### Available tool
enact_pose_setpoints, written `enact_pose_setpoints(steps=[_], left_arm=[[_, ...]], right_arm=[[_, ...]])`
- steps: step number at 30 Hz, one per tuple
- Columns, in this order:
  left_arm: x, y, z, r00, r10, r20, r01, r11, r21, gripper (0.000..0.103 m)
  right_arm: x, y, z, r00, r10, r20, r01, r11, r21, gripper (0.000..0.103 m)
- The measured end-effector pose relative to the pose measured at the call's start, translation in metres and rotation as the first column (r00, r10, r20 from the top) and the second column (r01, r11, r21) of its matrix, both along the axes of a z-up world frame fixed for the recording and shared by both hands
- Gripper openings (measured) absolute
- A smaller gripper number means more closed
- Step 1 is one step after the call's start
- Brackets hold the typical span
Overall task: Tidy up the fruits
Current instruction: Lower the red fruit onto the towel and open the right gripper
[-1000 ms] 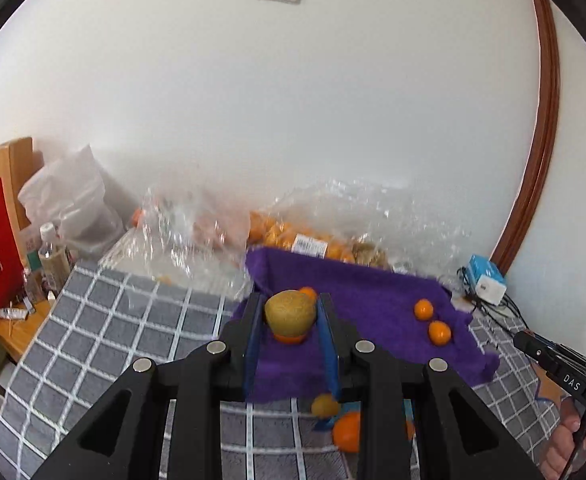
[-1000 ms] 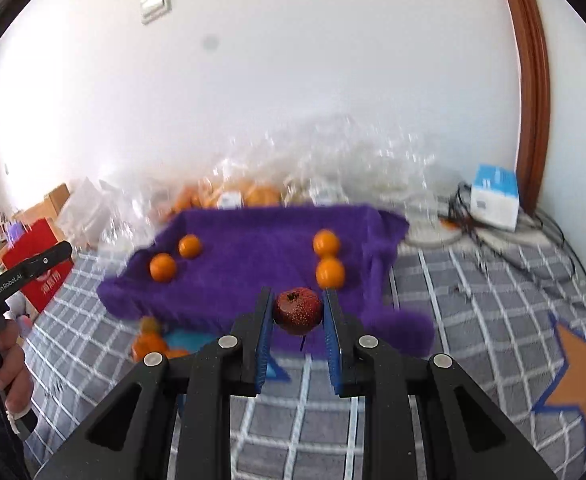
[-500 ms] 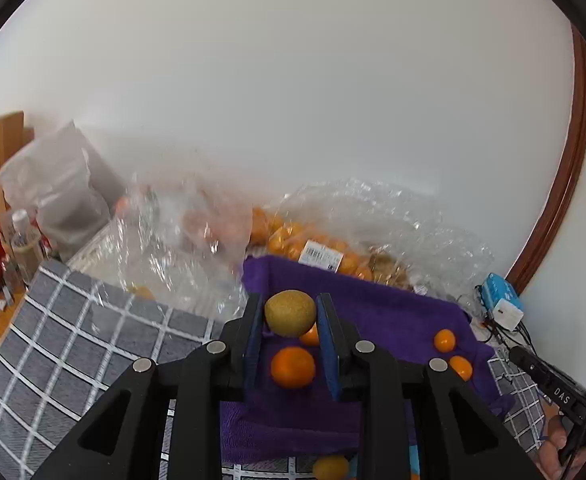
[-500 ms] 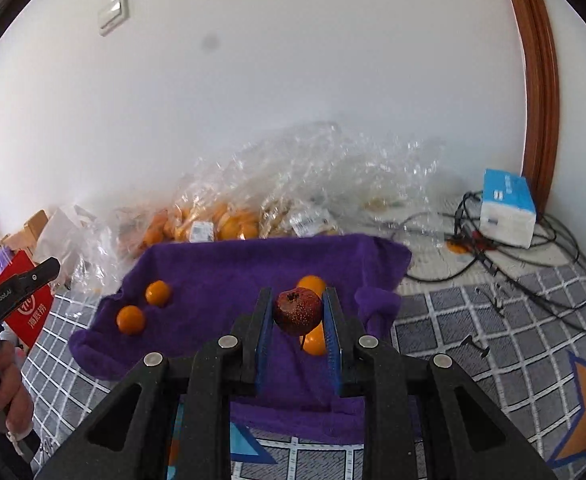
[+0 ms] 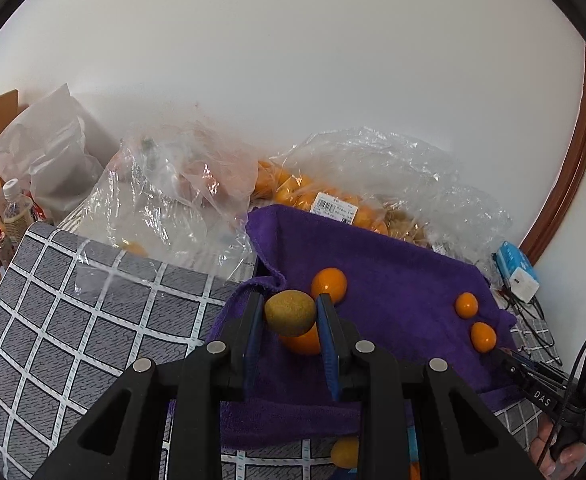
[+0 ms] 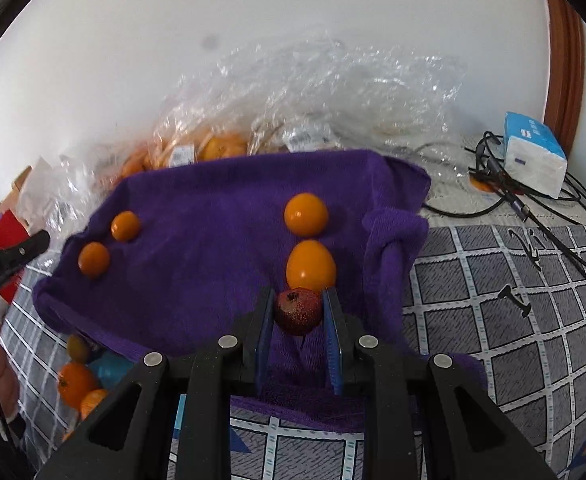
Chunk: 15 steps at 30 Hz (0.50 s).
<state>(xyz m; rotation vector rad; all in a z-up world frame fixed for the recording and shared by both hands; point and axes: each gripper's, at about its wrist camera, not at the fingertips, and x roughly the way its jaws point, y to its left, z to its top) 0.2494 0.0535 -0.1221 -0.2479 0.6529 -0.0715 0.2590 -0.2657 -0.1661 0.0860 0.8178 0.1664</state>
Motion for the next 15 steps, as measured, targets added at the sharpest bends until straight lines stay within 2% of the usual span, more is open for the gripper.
enact_pose_setpoints(steps=[6,9,15], left_arm=[[0.004,-0.007,-0.007,0.996,-0.05,-0.067,0.05,0.999,0.006,0.025],[0.005,-0.013,-0.011,0.994,-0.06,-0.096,0.064,0.997,0.034,0.026],[0.011,-0.022,-0.021,0.987,-0.069,-0.146,0.079,0.994,0.069,0.026]], right_arm=[[0.002,0.0,-0.007,1.0,-0.011,-0.025,0.011,1.0,-0.007,0.024],[0.003,-0.002,-0.006,1.0,-0.012,-0.026,0.012,1.0,-0.006,0.025],[-0.003,-0.007,0.004,1.0,-0.025,0.008,0.025,0.999,0.02,0.043]])
